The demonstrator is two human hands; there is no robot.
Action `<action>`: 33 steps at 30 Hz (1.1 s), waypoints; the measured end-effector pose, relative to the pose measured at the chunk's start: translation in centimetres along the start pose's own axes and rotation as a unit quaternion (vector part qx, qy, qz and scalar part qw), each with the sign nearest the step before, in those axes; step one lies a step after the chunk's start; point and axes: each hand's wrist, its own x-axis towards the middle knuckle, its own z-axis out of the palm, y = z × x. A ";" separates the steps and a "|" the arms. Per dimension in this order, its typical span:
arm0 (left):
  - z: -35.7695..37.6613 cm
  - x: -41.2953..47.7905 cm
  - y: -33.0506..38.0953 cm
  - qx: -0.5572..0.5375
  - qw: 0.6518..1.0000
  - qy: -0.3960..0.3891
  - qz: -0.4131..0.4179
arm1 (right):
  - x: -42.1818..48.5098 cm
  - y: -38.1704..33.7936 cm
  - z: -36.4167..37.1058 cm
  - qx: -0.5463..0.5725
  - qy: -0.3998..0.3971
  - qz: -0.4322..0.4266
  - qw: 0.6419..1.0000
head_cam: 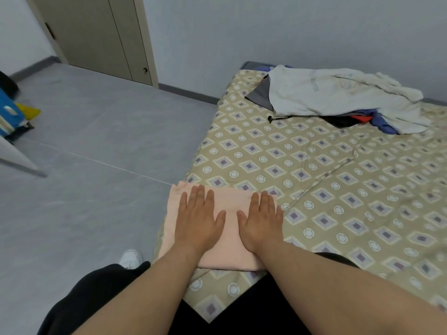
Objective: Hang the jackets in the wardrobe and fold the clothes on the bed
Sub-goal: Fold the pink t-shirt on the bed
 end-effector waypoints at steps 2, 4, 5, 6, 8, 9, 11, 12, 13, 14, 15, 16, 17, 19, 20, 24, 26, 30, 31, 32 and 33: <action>-0.7 -0.5 -0.3 -0.041 0.997 0.024 -0.055 | -0.2 -0.1 -0.4 0.008 0.005 -0.002 1.000; -1.7 -1.1 -0.8 -0.095 0.987 0.032 -0.126 | -0.5 -0.2 -1.0 0.026 0.011 0.005 1.000; -2.3 -1.5 -1.2 -0.130 0.975 0.027 -0.176 | -0.7 -0.2 -1.4 0.044 0.013 0.017 0.999; -2.9 -1.7 -1.7 -0.171 0.958 0.016 -0.230 | -0.9 -0.2 -1.8 0.071 0.015 0.038 0.997; -4.2 -2.3 -2.6 -0.251 0.917 -0.006 -0.311 | -1.4 -0.2 -3.1 0.150 0.012 0.106 0.983; -4.7 -2.4 -3.2 -0.280 0.904 -0.018 -0.322 | -1.4 -0.1 -3.7 0.193 0.010 0.143 0.971; -5.7 -2.7 -3.8 -0.323 0.890 -0.056 -0.317 | -1.6 0.3 -5.0 0.256 0.000 0.197 0.946; -6.2 -2.8 -4.0 -0.344 0.879 -0.070 -0.322 | -1.6 0.6 -5.6 0.283 -0.011 0.217 0.934; -6.4 -2.8 -4.2 -0.375 0.861 -0.080 -0.334 | -1.7 0.9 -6.0 0.314 -0.025 0.236 0.919; -6.3 -2.8 -4.4 -0.418 0.836 -0.087 -0.345 | -1.9 1.2 -6.4 0.345 -0.041 0.250 0.904; -6.2 -2.8 -4.6 -0.461 0.807 -0.103 -0.354 | -2.1 1.4 -6.7 0.369 -0.059 0.260 0.890; -6.1 -2.9 -4.6 -0.500 0.778 -0.127 -0.358 | -2.4 1.5 -6.9 0.388 -0.078 0.266 0.879; -6.4 -3.1 -4.5 -0.528 0.755 -0.152 -0.359 | -2.7 1.5 -7.0 0.404 -0.096 0.269 0.869; -7.0 -3.5 -4.1 -0.557 0.730 -0.185 -0.350 | -3.2 1.3 -7.2 0.431 -0.112 0.265 0.856; -7.1 -3.6 -3.9 -0.558 0.733 -0.186 -0.341 | -3.3 1.3 -7.3 0.435 -0.108 0.252 0.858; -7.3 -3.3 -3.8 -0.562 0.753 -0.124 -0.320 | -3.2 1.3 -7.4 0.432 -0.048 0.191 0.880; -7.2 -2.8 -4.1 -0.581 0.745 -0.093 -0.315 | -3.2 1.1 -7.7 0.455 -0.007 0.173 0.873; -7.5 -1.6 -5.0 -0.614 0.734 -0.038 -0.289 | -2.5 0.6 -9.4 0.471 0.063 0.122 0.872; -7.5 -1.2 -5.3 -0.625 0.727 -0.030 -0.281 | -2.3 0.3 -10.0 0.469 0.071 0.114 0.873; -7.6 -0.9 -5.6 -0.635 0.721 -0.022 -0.276 | -2.0 -0.1 -10.6 0.467 0.075 0.106 0.875; -7.7 -0.4 -6.0 -0.641 0.717 -0.012 -0.274 | -1.5 -0.5 -11.0 0.465 0.075 0.098 0.877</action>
